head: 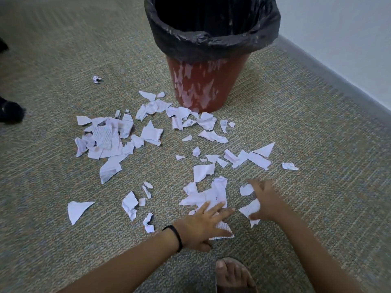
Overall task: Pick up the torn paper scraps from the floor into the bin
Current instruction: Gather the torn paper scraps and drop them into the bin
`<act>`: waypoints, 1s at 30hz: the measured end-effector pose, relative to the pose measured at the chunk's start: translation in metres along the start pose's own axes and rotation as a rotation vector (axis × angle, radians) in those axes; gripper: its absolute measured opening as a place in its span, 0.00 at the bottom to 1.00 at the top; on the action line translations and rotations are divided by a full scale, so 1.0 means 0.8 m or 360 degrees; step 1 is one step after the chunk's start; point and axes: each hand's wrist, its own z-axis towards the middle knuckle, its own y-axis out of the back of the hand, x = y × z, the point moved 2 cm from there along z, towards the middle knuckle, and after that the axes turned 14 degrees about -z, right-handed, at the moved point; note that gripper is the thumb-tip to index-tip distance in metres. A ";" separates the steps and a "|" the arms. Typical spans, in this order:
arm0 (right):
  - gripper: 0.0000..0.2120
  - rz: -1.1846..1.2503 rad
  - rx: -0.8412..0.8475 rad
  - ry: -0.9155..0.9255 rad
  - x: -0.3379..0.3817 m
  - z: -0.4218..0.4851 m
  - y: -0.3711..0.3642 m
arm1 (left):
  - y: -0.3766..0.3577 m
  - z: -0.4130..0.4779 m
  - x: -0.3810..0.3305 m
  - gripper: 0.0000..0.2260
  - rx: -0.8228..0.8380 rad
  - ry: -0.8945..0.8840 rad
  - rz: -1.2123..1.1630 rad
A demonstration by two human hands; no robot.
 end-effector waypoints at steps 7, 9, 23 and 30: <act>0.40 -0.0049 -0.0115 0.0192 0.011 0.004 -0.007 | -0.004 0.010 -0.008 0.26 -0.0013 0.0095 0.0133; 0.32 0.0024 -0.0133 0.0207 0.011 0.004 -0.005 | -0.004 0.013 -0.009 0.25 -0.0025 0.0098 0.0187; 0.07 0.0810 -0.0231 0.0031 -0.012 0.005 -0.006 | 0.009 0.024 -0.008 0.20 -0.0226 0.0155 0.0063; 0.13 0.1453 -0.0902 -0.0757 -0.105 0.059 0.018 | 0.014 0.017 0.020 0.03 -0.0624 0.0089 0.0083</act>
